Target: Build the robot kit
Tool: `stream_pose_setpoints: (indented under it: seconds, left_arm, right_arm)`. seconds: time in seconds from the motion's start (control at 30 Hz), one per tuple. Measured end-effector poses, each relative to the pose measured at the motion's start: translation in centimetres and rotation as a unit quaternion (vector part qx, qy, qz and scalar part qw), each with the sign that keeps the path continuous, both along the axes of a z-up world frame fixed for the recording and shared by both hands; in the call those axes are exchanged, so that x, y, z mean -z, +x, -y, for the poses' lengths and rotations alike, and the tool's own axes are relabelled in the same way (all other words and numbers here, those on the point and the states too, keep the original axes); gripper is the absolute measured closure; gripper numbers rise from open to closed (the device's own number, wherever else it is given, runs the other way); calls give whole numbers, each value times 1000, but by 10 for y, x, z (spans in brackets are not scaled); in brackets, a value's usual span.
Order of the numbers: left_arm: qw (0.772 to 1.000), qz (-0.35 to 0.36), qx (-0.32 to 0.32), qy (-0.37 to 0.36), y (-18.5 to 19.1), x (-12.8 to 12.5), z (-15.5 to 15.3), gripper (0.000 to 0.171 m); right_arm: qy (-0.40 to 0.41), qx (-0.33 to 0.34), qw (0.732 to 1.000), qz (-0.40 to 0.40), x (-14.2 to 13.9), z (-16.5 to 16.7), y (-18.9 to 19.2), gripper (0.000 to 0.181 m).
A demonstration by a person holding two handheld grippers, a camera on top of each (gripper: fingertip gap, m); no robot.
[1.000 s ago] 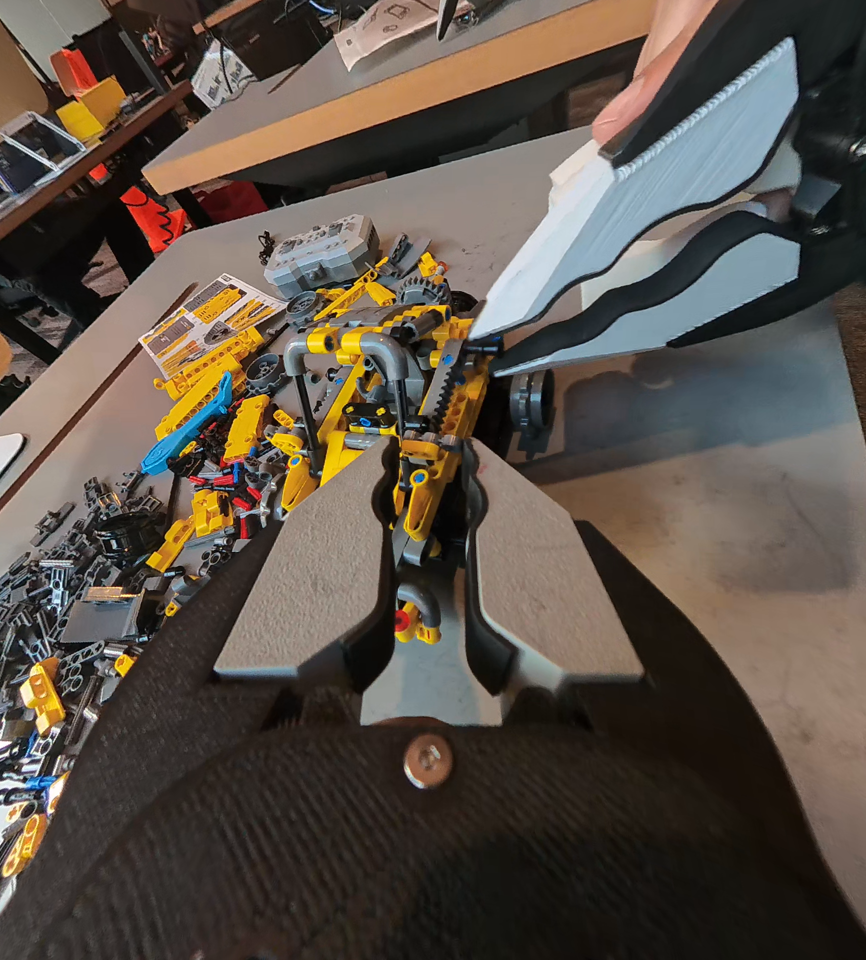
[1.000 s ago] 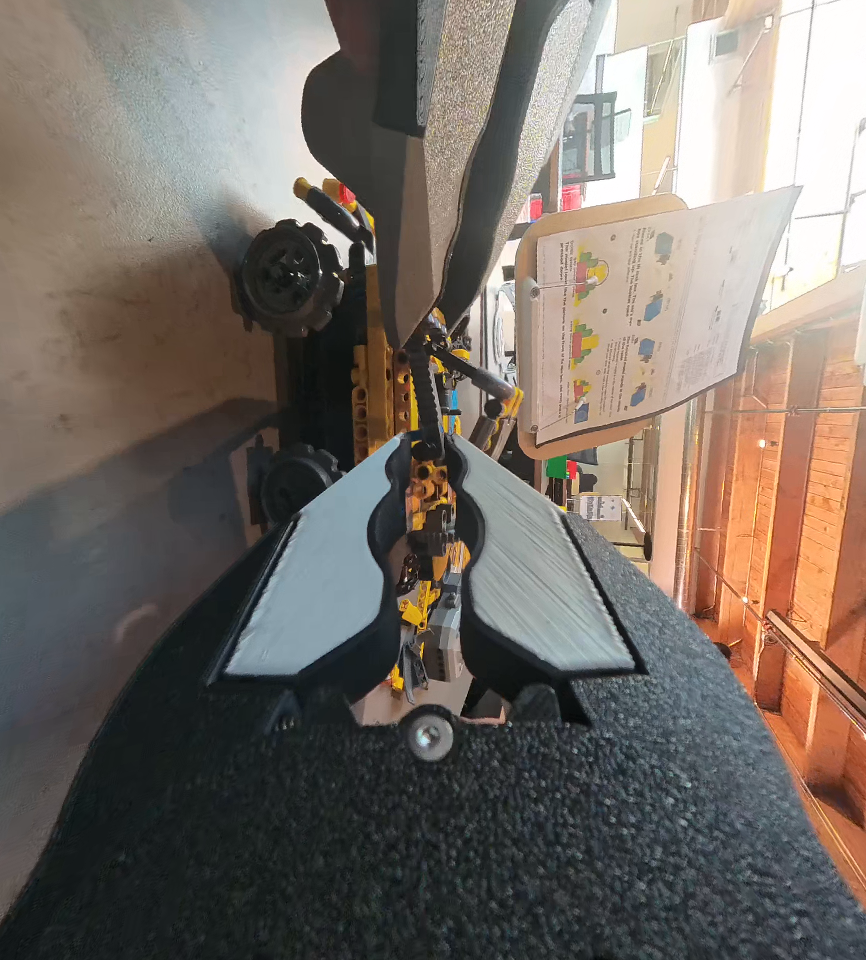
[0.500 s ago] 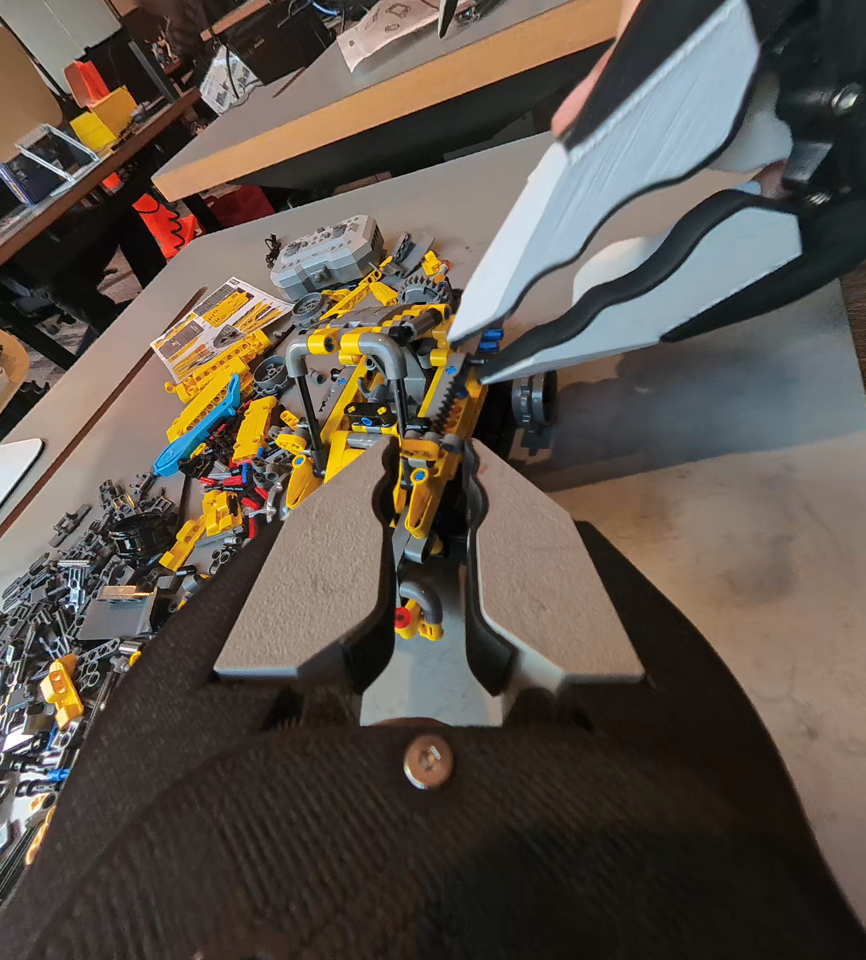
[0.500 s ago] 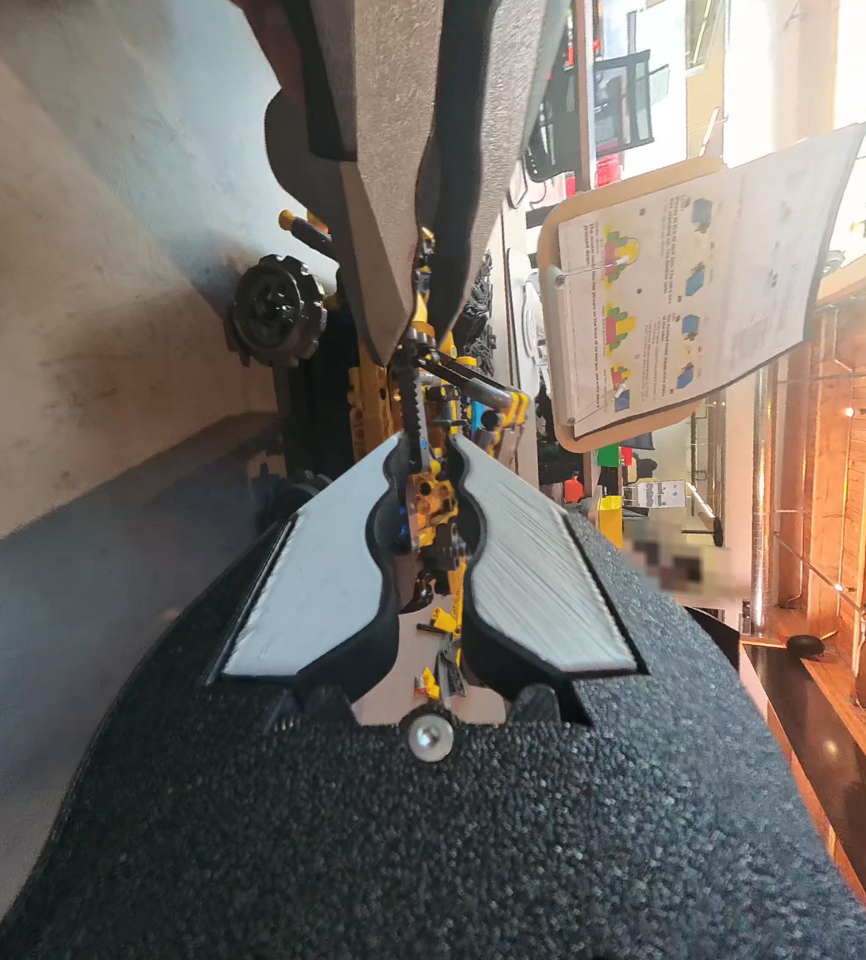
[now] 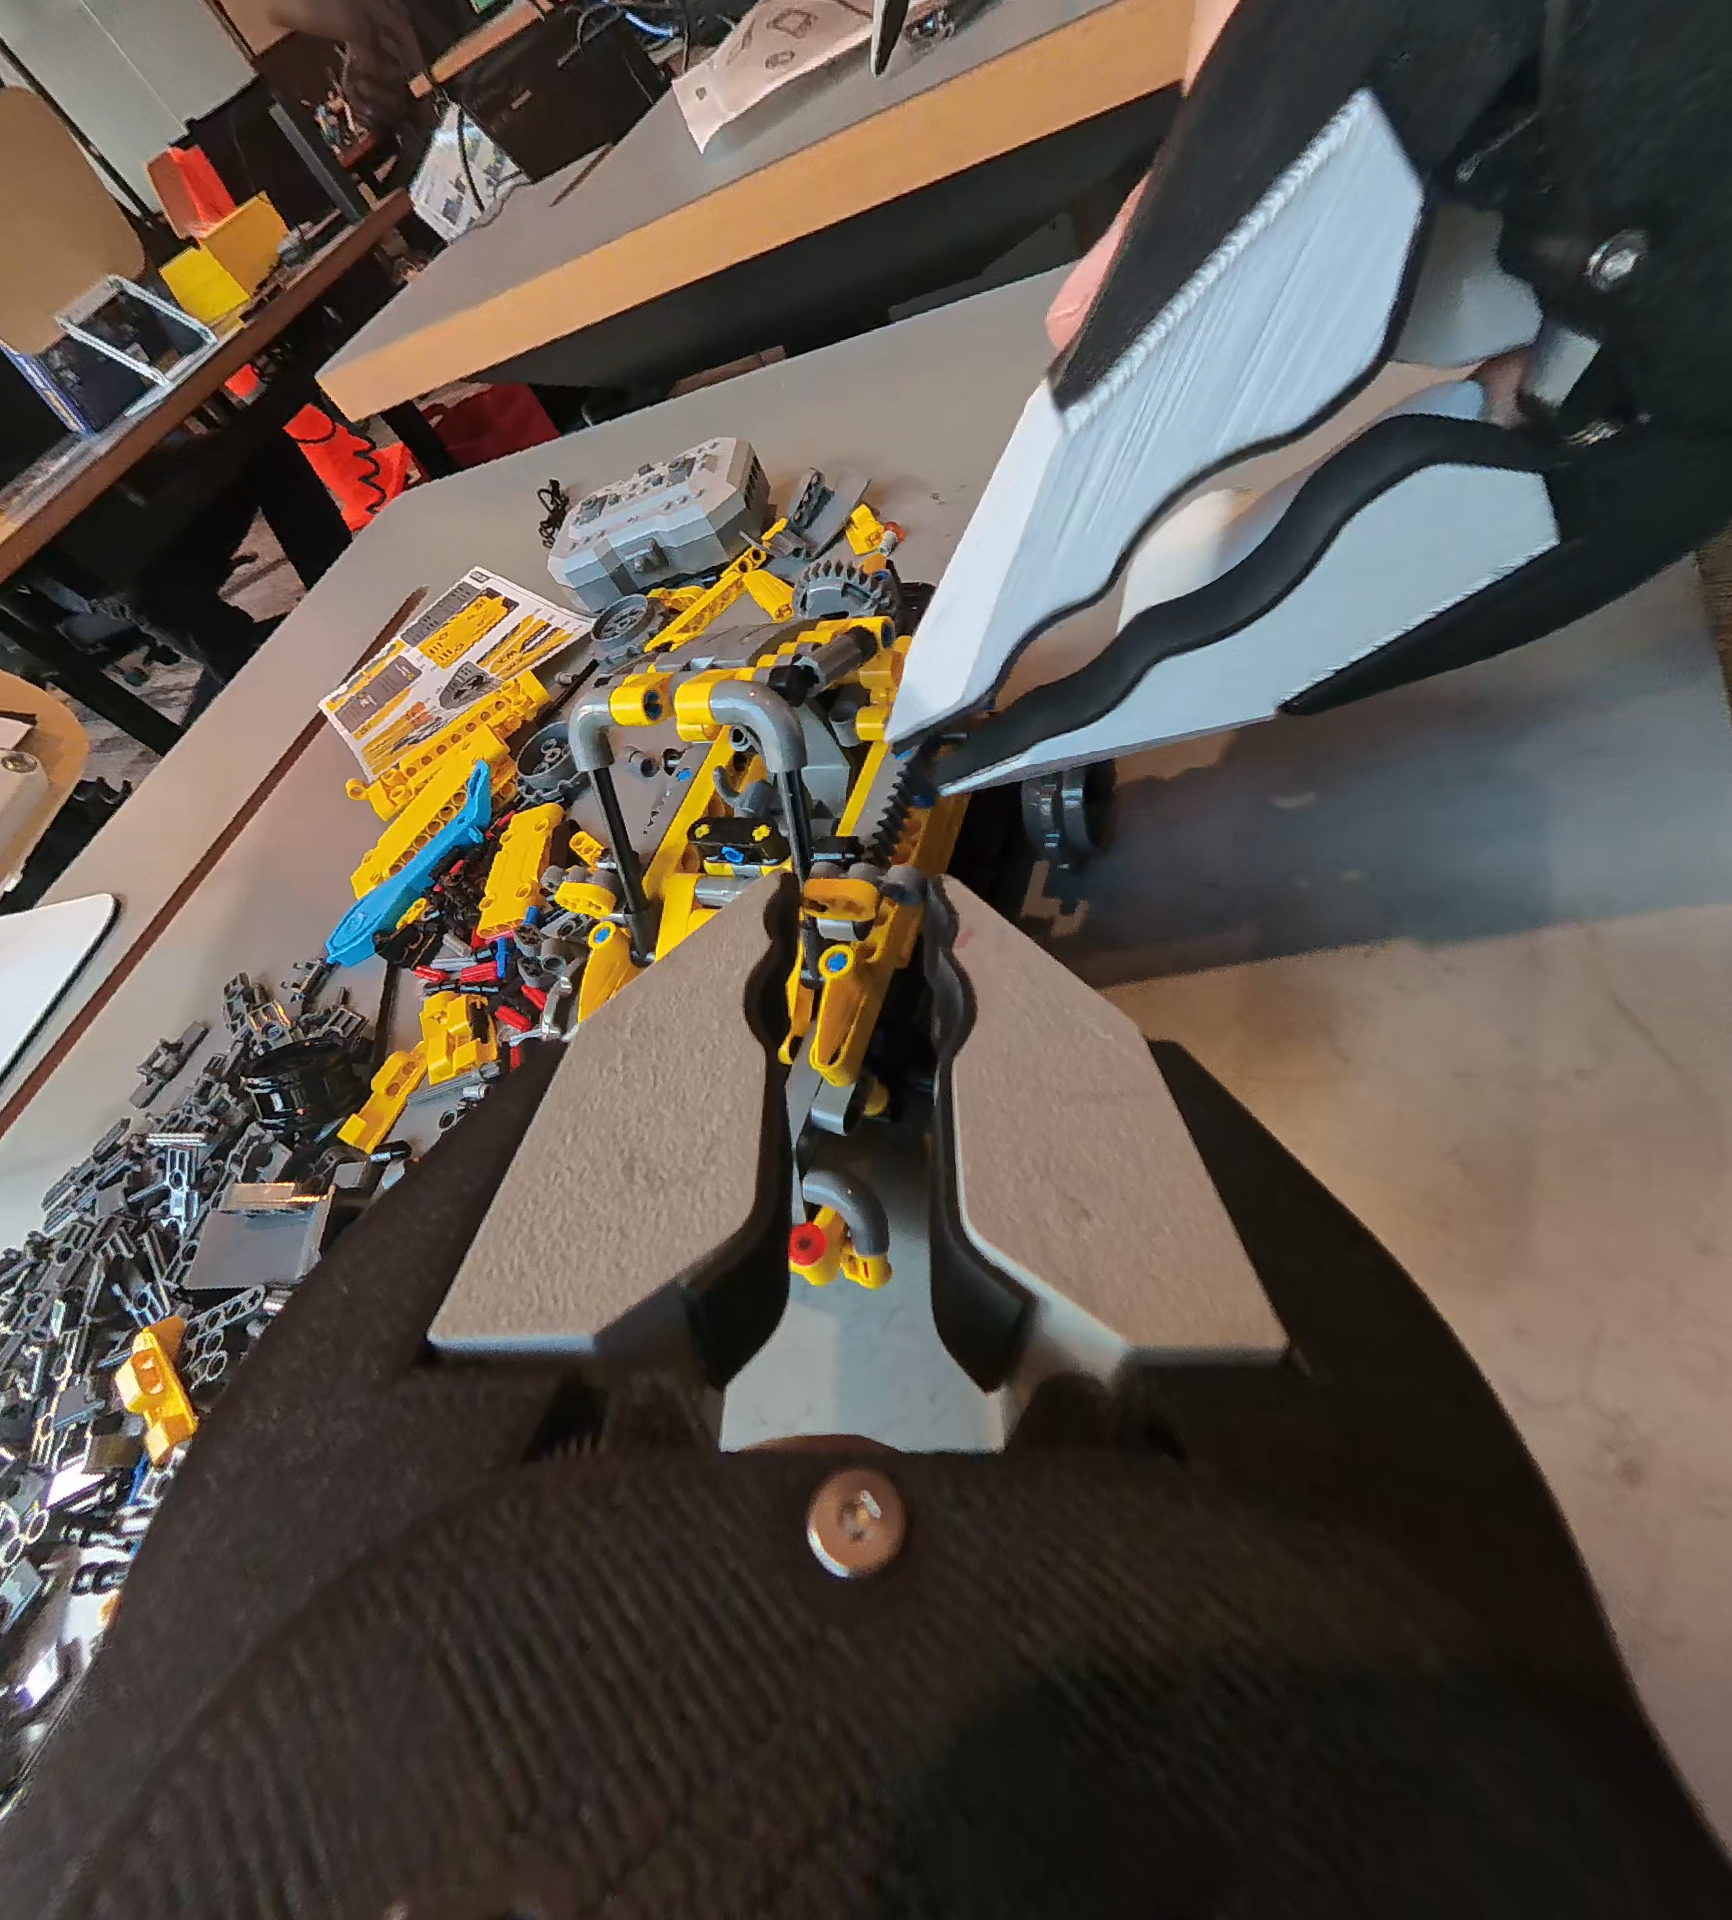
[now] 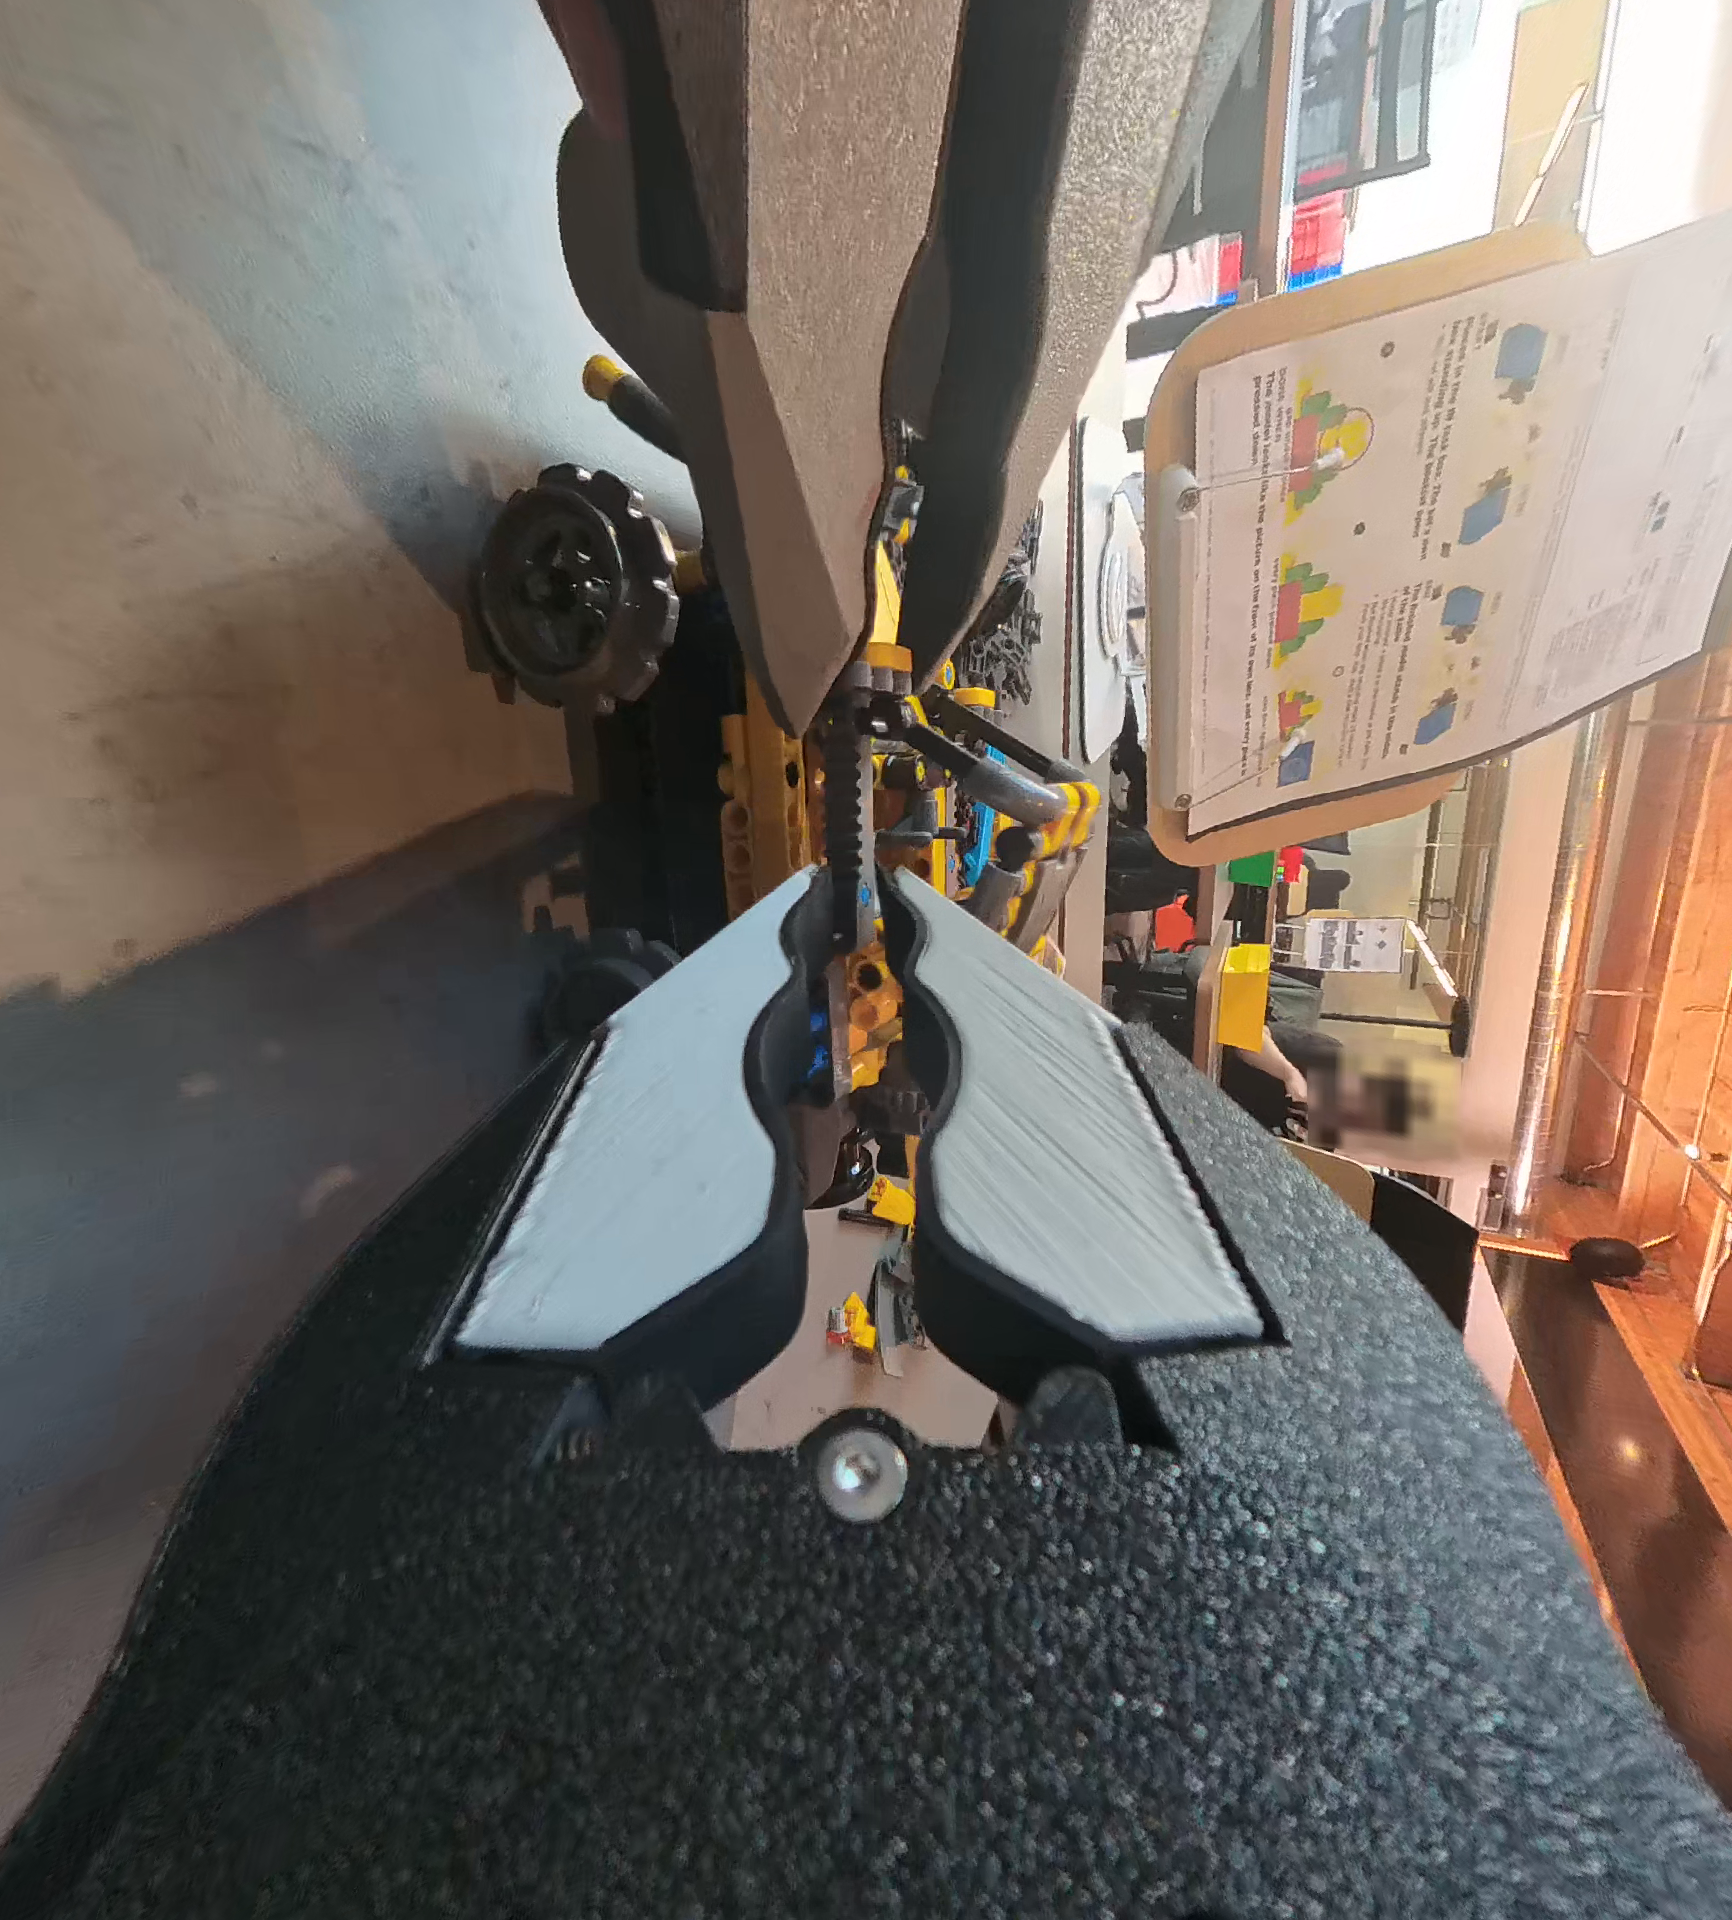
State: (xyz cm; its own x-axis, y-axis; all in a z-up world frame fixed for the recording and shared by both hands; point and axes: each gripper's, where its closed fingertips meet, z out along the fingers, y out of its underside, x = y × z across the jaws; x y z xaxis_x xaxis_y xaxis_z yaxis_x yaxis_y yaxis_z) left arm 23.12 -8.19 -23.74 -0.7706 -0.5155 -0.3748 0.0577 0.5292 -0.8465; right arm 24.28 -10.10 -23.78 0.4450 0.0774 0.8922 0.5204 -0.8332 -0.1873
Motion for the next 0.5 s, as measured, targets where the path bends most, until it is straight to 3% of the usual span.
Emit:
stream_pose_setpoints:
  seconds: [0.23, 0.5]
  left_arm:
    - [1000, 5, -3, 3, 1, 0, -1, 152]
    - [1000, 13, -3, 8, 1, -2, 0, 152]
  right_arm:
    - [-20, 13, 1000, 0, 0, -1, 0, 179]
    - [-15, 21, 1000, -12, -4, 3, -1, 171]
